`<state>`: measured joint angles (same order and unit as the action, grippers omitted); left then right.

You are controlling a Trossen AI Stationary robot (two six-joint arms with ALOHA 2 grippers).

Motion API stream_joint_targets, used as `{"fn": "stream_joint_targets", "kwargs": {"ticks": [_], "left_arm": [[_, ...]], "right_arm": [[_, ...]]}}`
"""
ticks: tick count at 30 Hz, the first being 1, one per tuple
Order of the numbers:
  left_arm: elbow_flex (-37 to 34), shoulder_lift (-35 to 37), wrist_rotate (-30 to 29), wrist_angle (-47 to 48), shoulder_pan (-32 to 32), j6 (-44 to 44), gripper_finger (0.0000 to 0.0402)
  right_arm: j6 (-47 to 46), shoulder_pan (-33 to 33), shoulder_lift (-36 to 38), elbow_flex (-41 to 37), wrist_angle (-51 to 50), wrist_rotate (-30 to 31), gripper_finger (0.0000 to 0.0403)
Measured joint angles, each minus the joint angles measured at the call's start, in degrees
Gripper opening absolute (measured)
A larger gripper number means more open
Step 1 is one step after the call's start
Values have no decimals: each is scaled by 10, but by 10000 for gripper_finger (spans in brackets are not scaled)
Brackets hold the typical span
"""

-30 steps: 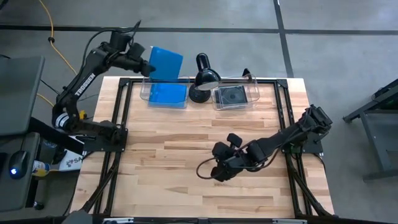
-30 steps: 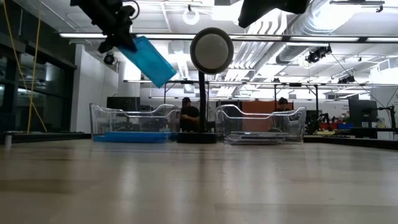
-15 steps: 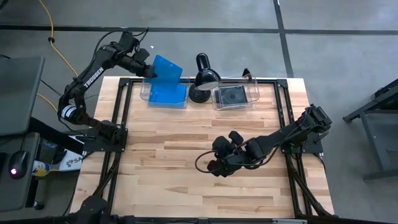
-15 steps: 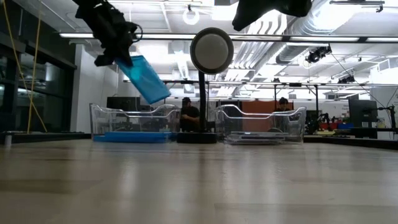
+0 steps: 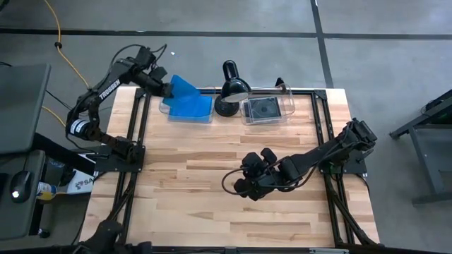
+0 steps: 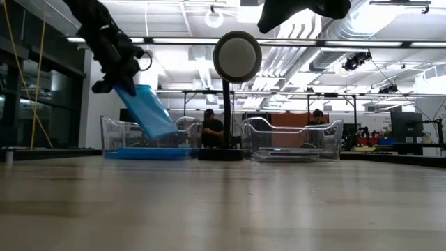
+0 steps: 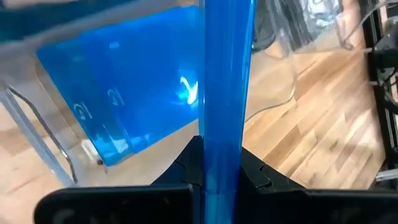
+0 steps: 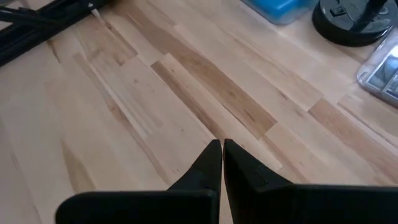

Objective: Pick & place jewel cases by type
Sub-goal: Put the blue CD case into the left transparent bin

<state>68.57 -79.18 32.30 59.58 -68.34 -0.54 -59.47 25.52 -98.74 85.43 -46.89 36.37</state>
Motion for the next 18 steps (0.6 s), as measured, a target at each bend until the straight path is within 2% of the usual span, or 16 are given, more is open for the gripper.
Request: {"fn": "stream_joint_targets", "kwargs": {"ticks": [6, 13, 18], "left_arm": [[-63, 0, 15, -78, 0, -31, 26], [-123, 0, 83, -212, 0, -105, 26], [-160, 0, 104, -255, 0, -136, 26]], "right_arm": [[-18, 0, 0, 0, 0, 3, 0], [-25, 0, 0, 0, 0, 4, 0], [-37, 0, 0, 0, -1, 7, 0]]}}
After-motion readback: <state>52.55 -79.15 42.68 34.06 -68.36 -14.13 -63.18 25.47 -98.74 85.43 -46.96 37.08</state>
